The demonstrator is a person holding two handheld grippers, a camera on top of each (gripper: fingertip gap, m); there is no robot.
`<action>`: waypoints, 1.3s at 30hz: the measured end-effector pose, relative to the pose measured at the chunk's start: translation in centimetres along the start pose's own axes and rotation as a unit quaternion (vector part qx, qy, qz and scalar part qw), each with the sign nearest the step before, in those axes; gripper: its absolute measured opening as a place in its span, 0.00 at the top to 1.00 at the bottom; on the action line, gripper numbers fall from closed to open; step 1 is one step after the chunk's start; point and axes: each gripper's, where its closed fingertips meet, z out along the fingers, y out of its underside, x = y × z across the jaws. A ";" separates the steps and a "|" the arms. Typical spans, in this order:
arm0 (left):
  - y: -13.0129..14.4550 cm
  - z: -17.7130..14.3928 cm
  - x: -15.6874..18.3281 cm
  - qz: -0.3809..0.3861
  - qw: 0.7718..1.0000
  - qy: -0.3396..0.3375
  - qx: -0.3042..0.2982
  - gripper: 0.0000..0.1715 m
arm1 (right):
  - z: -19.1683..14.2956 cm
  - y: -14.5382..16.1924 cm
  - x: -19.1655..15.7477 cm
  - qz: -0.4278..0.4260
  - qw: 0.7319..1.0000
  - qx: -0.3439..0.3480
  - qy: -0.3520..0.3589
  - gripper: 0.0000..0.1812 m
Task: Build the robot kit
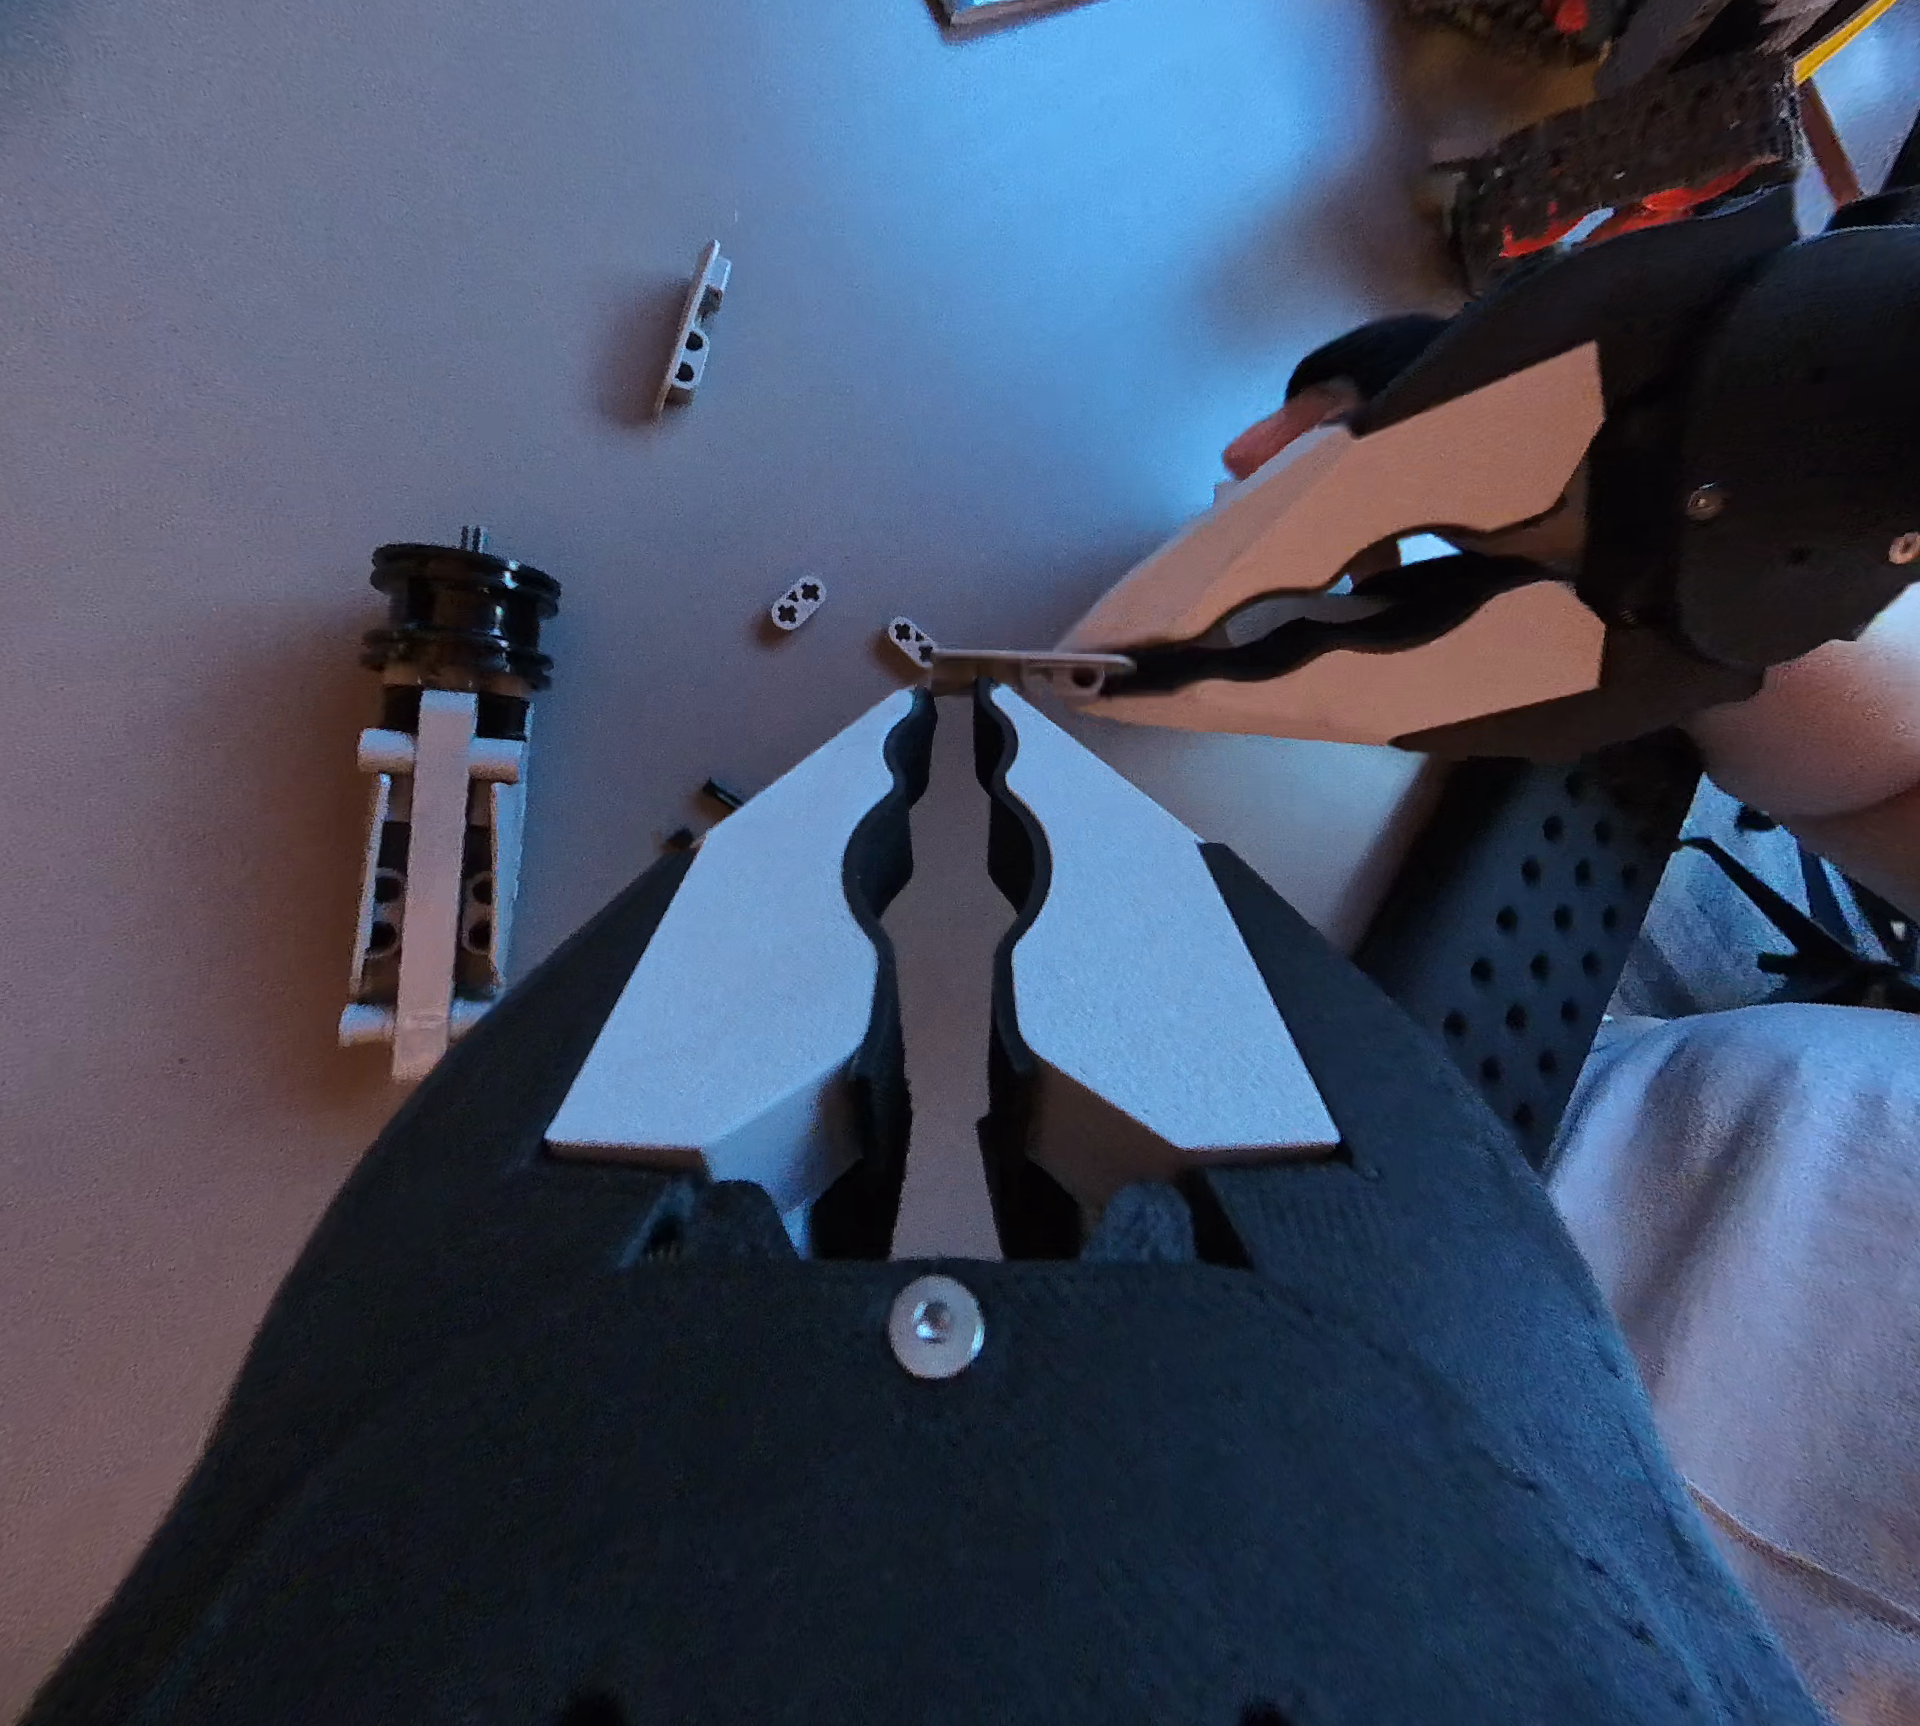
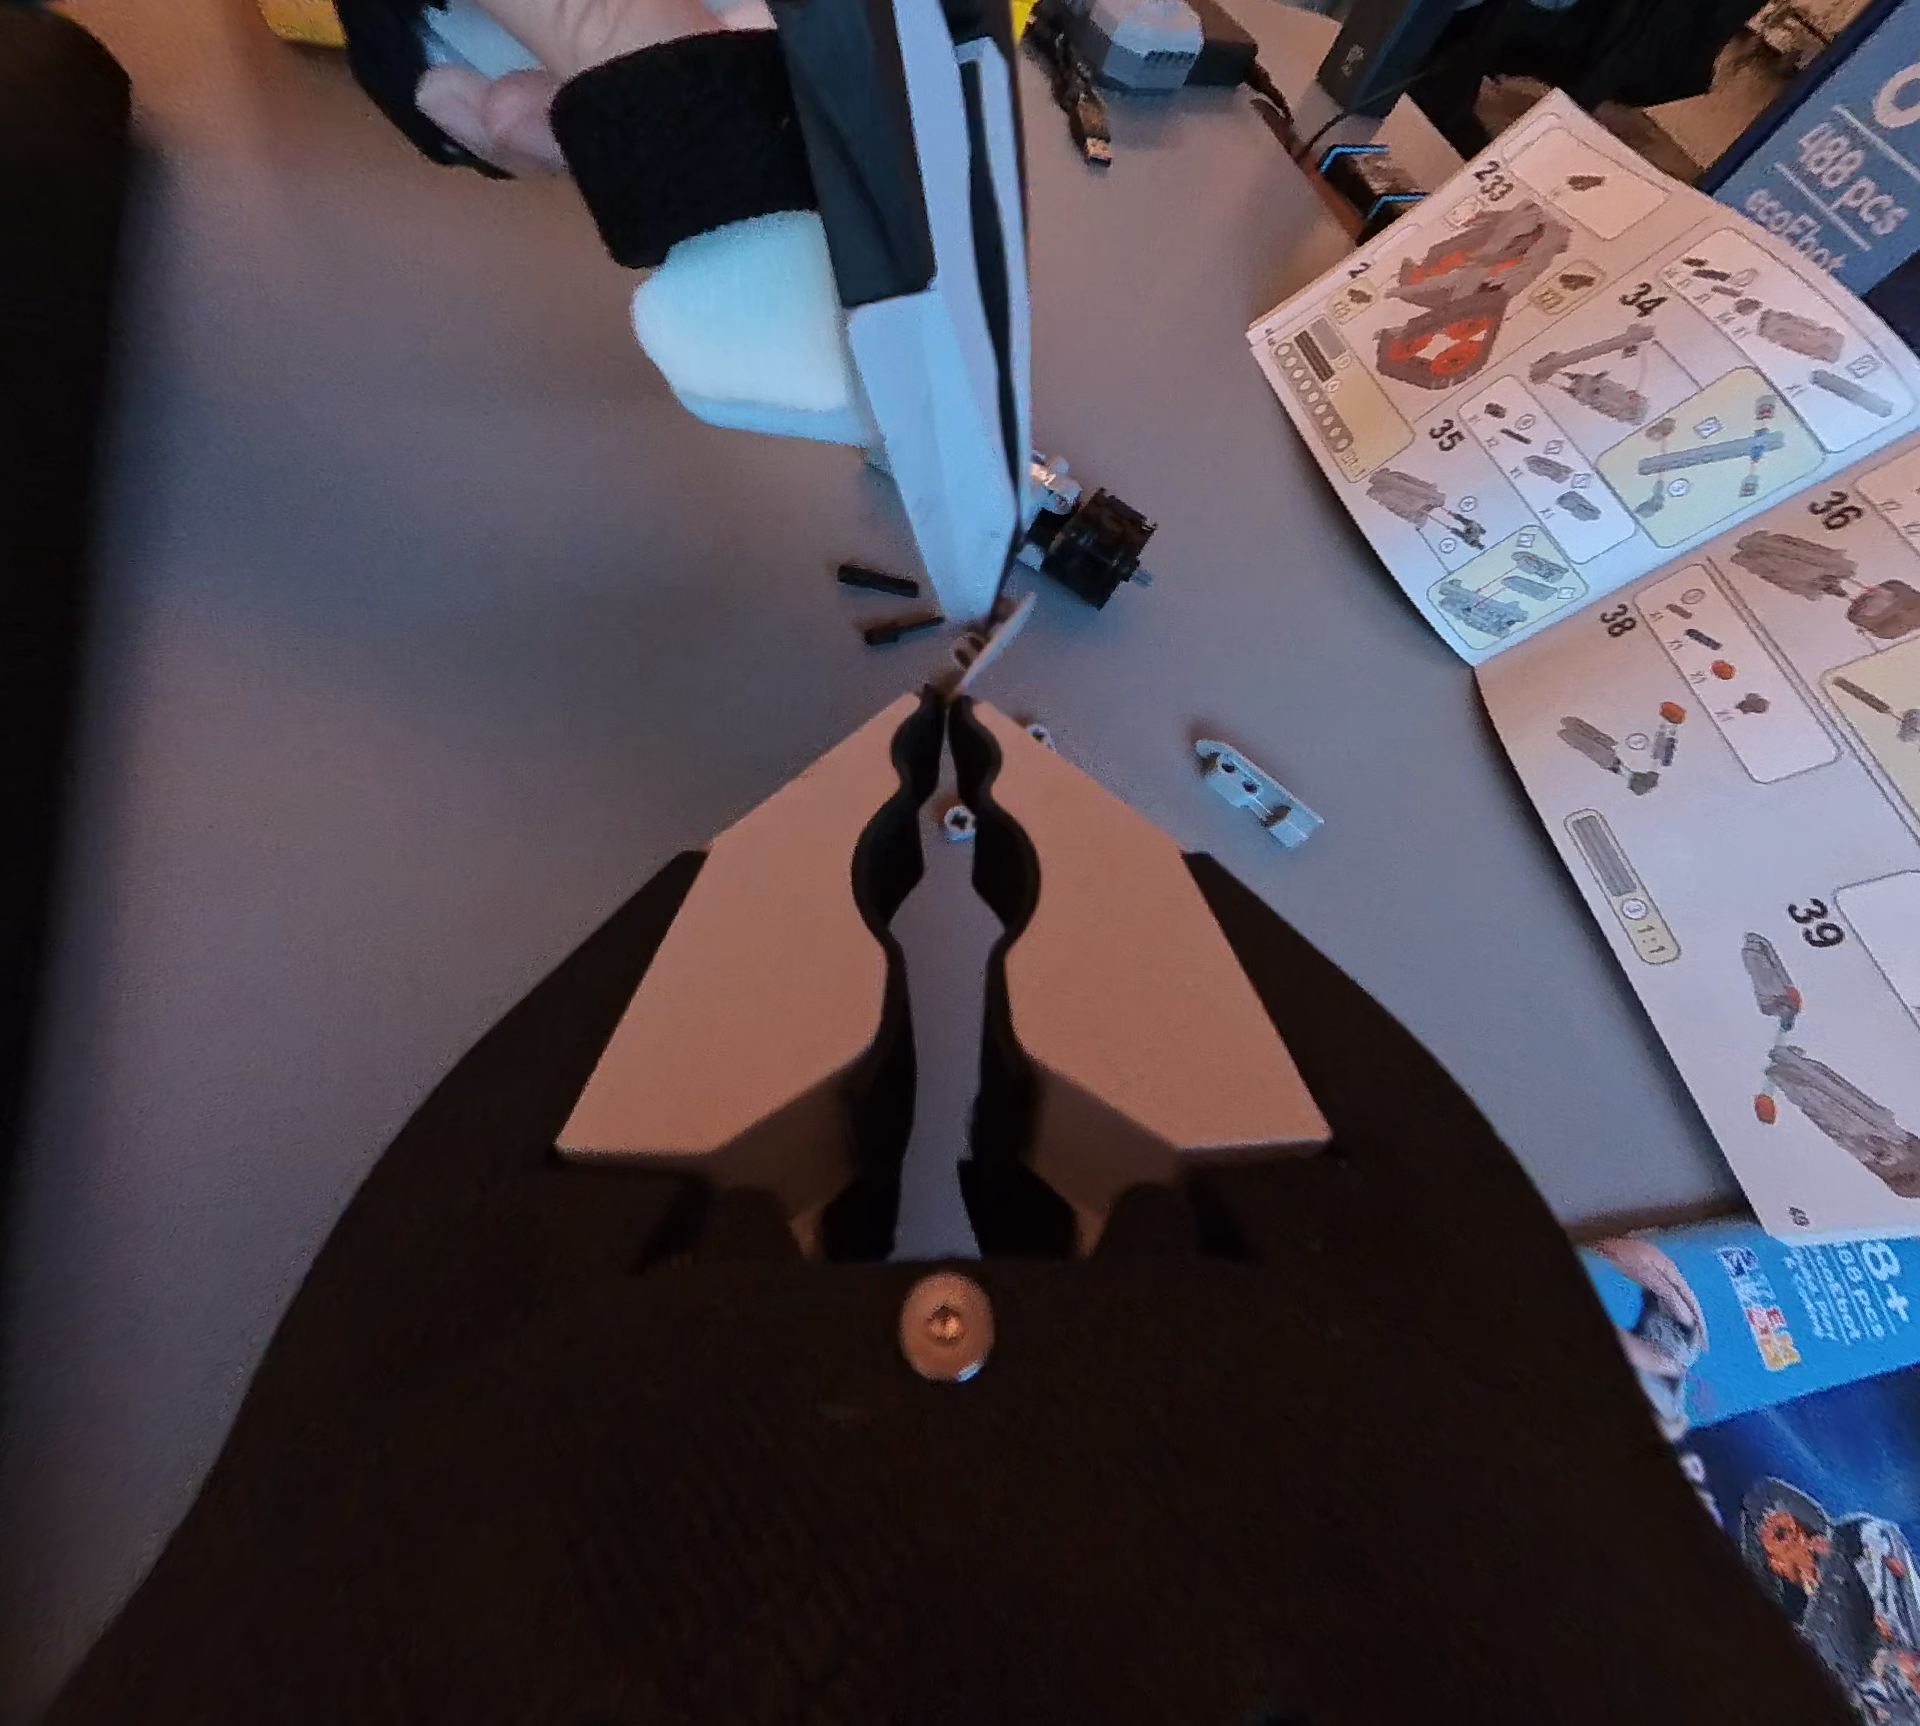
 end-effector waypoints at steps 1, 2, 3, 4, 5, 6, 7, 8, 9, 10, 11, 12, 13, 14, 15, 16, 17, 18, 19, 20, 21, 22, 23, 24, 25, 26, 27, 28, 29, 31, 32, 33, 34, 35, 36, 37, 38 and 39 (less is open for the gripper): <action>-0.1 0.0 -0.1 0.006 1.000 0.001 0.006 0.97 | 0.1 -0.1 0.0 0.001 1.000 0.002 -0.001 1.00; -0.1 0.0 -0.1 0.011 1.000 -0.001 0.009 0.97 | 0.1 -0.1 0.0 0.006 1.000 -0.001 -0.004 1.00; -0.1 0.0 -0.2 0.017 1.000 -0.005 0.010 0.97 | 0.2 0.0 0.0 0.012 1.000 -0.005 -0.006 1.00; -0.1 0.0 -0.2 0.025 1.000 -0.009 0.012 0.97 | 0.2 0.1 0.0 0.018 1.000 -0.006 -0.008 1.00; -0.1 0.1 -0.2 0.031 0.999 -0.012 0.012 0.97 | 0.1 0.1 0.1 0.022 1.000 -0.004 -0.010 1.00; 0.0 0.1 -0.2 0.035 0.999 -0.013 0.012 0.97 | 0.0 0.1 0.0 0.023 1.000 -0.004 -0.011 1.00; 0.0 0.1 -0.1 0.036 0.999 -0.013 0.013 0.97 | 0.0 0.1 0.0 0.022 1.000 -0.003 -0.011 1.00; 0.1 0.2 0.0 0.037 0.999 -0.012 0.014 0.97 | -0.1 0.1 0.1 0.018 1.000 -0.002 -0.009 1.00; 0.1 0.2 0.1 0.037 0.999 -0.009 0.014 0.97 | -0.2 0.0 0.0 0.013 1.000 0.000 -0.009 1.00; 0.1 0.1 0.2 0.036 0.999 -0.008 0.015 0.97 | -0.3 0.0 -0.1 0.010 1.000 -0.002 -0.008 0.97; 0.1 0.1 0.0 0.036 0.999 -0.013 0.016 0.97 | -0.3 0.0 -0.1 0.010 1.000 -0.004 -0.006 0.94; 0.1 0.1 -0.4 0.040 0.999 -0.026 0.017 0.97 | -0.4 0.0 0.0 0.011 1.000 -0.003 -0.003 0.92; 0.1 0.1 -0.7 0.046 0.998 -0.038 0.016 0.97 | -0.4 -0.1 0.2 0.014 1.000 -0.003 0.003 0.92; 0.1 0.1 -0.9 0.052 0.997 -0.046 0.016 0.97 | -0.4 -0.1 0.4 0.021 1.000 -0.002 0.008 0.92; 0.0 0.1 -0.9 0.056 0.997 -0.049 0.017 0.97 | -0.4 -0.1 0.6 0.029 1.000 0.001 0.008 0.92; 0.0 0.1 -0.8 0.057 0.997 -0.048 0.018 0.97 | -0.4 -0.1 0.7 0.038 0.999 0.005 0.006 0.93; 0.0 0.2 -0.7 0.056 0.997 -0.045 0.017 0.97 | -0.5 -0.2 0.7 0.047 0.999 0.009 0.002 0.96; 0.1 0.3 -0.6 0.056 0.997 -0.045 0.015 0.97 | -0.5 -0.2 0.5 0.055 0.998 0.012 -0.008 1.00; 0.1 0.3 -0.6 0.059 0.997 -0.046 0.015 0.97 | -0.6 -0.3 0.6 0.065 0.998 0.014 -0.010 1.00; 0.1 0.3 -0.5 0.062 0.997 -0.046 0.016 0.97 | -0.7 -0.4 0.8 0.073 0.997 0.016 -0.008 1.00; 0.0 0.3 -0.4 0.063 0.997 -0.045 0.017 0.98 | -0.8 -0.5 0.9 0.080 0.997 0.019 -0.008 1.00; 0.1 0.3 -0.3 0.063 0.997 -0.041 0.017 0.99 | -0.9 -0.5 1.1 0.088 0.996 0.021 -0.008 1.00; 0.2 0.3 -0.2 0.062 0.997 -0.039 0.015 1.00 | -1.1 -0.6 1.3 0.096 0.995 0.024 -0.007 1.00; 0.3 0.3 -0.1 0.062 0.997 -0.035 0.014 1.00 | -1.3 -0.8 1.4 0.104 0.994 0.029 -0.010 1.00; 0.3 0.4 0.0 0.060 0.998 -0.029 0.013 1.00 | -1.5 -0.9 1.4 0.112 0.993 0.033 -0.017 1.00; 0.4 0.6 0.2 0.058 0.998 -0.022 0.011 1.00 | -1.6 -1.0 1.4 0.117 0.992 0.034 -0.022 1.00; 0.5 0.7 0.4 0.057 0.998 -0.016 0.009 1.00 | -1.6 -0.9 1.4 0.120 0.992 0.035 -0.024 1.00; 0.5 0.7 0.4 0.056 0.998 -0.014 0.008 1.00 | -1.7 -0.9 1.4 0.124 0.991 0.036 -0.027 1.00; 0.6 0.8 0.3 0.056 0.998 -0.015 0.007 1.00 | -1.7 -0.9 1.4 0.133 0.990 0.038 -0.034 1.00; 0.6 0.7 0.1 0.058 0.998 -0.019 0.007 1.00 | -1.8 -0.7 1.8 0.171 0.983 0.045 -0.047 1.00; 0.5 0.6 -0.1 0.059 0.998 -0.024 0.011 1.00 | -1.9 -0.5 2.2 0.196 0.978 0.049 -0.055 1.00; 0.4 0.5 -0.3 0.058 0.998 -0.027 0.015 1.00 | -2.1 -0.4 2.5 0.225 0.971 0.052 -0.064 1.00; 0.2 0.3 -0.3 0.058 0.998 -0.028 0.021 0.98 | -2.3 -0.3 3.0 0.256 0.962 0.060 -0.073 1.00; -0.1 0.1 -0.4 0.057 0.998 -0.026 0.029 0.96 | -2.5 -0.5 3.4 0.288 0.951 0.074 -0.085 1.00; -0.4 -0.1 -0.4 0.057 0.997 -0.023 0.040 0.93 | -2.9 -0.8 3.7 0.321 0.937 0.094 -0.102 1.00; -0.9 -0.4 -0.3 0.059 0.997 -0.016 0.054 0.87 | -3.3 -1.3 3.8 0.355 0.920 0.114 -0.126 1.00; -1.5 -0.6 0.1 0.068 0.995 -0.004 0.070 0.81 | -3.8 -1.8 3.9 0.389 0.899 0.132 -0.153 1.00; -2.0 -0.9 0.6 0.083 0.993 0.007 0.087 0.79 | -4.2 -2.3 4.0 0.423 0.876 0.150 -0.177 1.00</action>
